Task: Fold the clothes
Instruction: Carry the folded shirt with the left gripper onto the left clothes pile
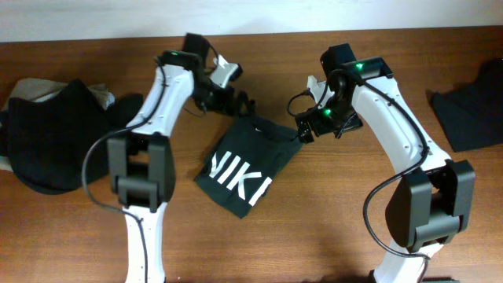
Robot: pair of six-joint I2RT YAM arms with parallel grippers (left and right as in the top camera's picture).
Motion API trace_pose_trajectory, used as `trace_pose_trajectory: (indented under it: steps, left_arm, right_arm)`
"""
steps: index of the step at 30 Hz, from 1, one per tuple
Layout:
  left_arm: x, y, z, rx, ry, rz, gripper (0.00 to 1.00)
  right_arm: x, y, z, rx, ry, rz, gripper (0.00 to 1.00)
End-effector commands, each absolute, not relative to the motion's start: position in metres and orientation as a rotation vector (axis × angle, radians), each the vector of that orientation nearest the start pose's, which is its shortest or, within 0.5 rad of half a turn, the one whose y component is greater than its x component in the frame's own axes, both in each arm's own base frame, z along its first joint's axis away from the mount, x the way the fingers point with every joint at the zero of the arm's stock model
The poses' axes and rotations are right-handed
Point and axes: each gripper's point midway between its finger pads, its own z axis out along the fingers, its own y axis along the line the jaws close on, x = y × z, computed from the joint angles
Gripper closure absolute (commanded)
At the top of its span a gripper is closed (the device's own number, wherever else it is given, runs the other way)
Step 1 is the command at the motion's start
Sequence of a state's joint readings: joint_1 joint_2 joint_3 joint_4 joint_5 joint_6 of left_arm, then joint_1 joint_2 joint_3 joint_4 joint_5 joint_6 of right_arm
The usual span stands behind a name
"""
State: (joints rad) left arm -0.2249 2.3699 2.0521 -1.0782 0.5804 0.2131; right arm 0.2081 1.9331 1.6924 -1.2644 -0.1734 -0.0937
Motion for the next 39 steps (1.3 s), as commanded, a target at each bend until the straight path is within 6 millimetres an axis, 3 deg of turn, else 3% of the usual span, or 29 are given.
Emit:
trace_pose_trajectory:
  steps: [1, 3, 4, 5, 7, 8, 9, 11, 13, 15, 17, 18, 19, 20, 21, 23, 28, 33, 37, 39]
  left_arm:
    - [0.443, -0.225, 0.012, 0.752, 2.858, -0.970, 0.01]
    - [0.419, -0.239, -0.010, 0.779, 2.949, -1.028, 0.02]
    - [0.403, -0.248, -0.013, 0.791, 2.985, -1.091, 0.10]
    - [0.390, -0.257, -0.016, 0.812, 3.018, -1.119, 0.24]
    - [0.380, -0.266, -0.018, 0.857, 3.035, -1.114, 0.69]
    - [0.379, -0.267, -0.020, 0.874, 3.037, -1.089, 0.96]
    - [0.387, -0.261, -0.025, 0.842, 3.068, -0.980, 0.99]
    - [0.417, -0.228, -0.029, 0.638, 3.152, -0.645, 1.00]
    - [0.447, -0.205, -0.008, 0.550, 3.118, -0.519, 1.00]
    - [0.493, -0.163, 0.050, 0.388, 3.017, -0.414, 1.00]
    - [0.518, -0.124, 0.098, 0.231, 2.930, -0.377, 1.00]
    - [0.529, -0.090, 0.133, 0.119, 2.860, -0.368, 1.00]
    - [0.533, -0.060, 0.159, 0.011, 2.808, -0.354, 1.00]
    - [0.534, -0.043, 0.172, -0.048, 2.778, -0.349, 1.00]
    - [0.532, -0.008, 0.191, -0.131, 2.734, -0.329, 1.00]
    - [0.523, 0.046, 0.210, -0.341, 2.683, -0.291, 1.00]
    - [0.502, 0.147, 0.219, -0.678, 2.585, -0.239, 1.00]
    - [0.471, 0.228, 0.217, -0.942, 2.503, -0.147, 1.00]
    - [0.464, 0.254, 0.213, -1.027, 2.464, -0.122, 1.00]
    - [0.470, 0.253, 0.216, -1.053, 2.427, -0.162, 1.00]
  right_arm:
    - [0.370, 0.105, 0.126, -0.462, 3.021, 0.269, 0.01]
    - [0.368, 0.104, 0.126, -0.462, 3.028, 0.269, 0.01]
    - [0.368, 0.104, 0.126, -0.462, 3.028, 0.268, 0.01]
    - [0.369, 0.104, 0.126, -0.462, 3.028, 0.263, 0.01]
    - [0.369, 0.103, 0.126, -0.462, 3.029, 0.257, 0.02]
    - [0.368, 0.103, 0.126, -0.462, 3.030, 0.257, 0.01]
    - [0.367, 0.103, 0.126, -0.462, 3.034, 0.257, 0.01]
    - [0.366, 0.102, 0.126, -0.458, 3.040, 0.257, 0.01]
    - [0.367, 0.098, 0.126, -0.436, 3.043, 0.256, 0.01]
    - [0.370, 0.083, 0.125, -0.335, 3.059, 0.229, 0.01]
    - [0.370, 0.072, 0.125, -0.290, 3.074, 0.228, 0.01]
    - [0.369, 0.065, 0.125, -0.264, 3.081, 0.227, 0.01]
    - [0.369, 0.059, 0.125, -0.239, 3.088, 0.227, 0.01]
    - [0.369, 0.056, 0.125, -0.227, 3.089, 0.226, 0.01]
    - [0.370, 0.051, 0.125, -0.205, 3.089, 0.226, 0.01]
    - [0.371, 0.045, 0.125, -0.180, 3.089, 0.225, 0.01]
    - [0.371, 0.041, 0.125, -0.163, 3.090, 0.225, 0.01]
    - [0.371, 0.041, 0.125, -0.162, 3.090, 0.225, 0.01]
    - [0.371, 0.041, 0.125, -0.148, 3.091, 0.226, 0.01]
    - [0.371, 0.041, 0.125, -0.139, 3.092, 0.226, 0.01]
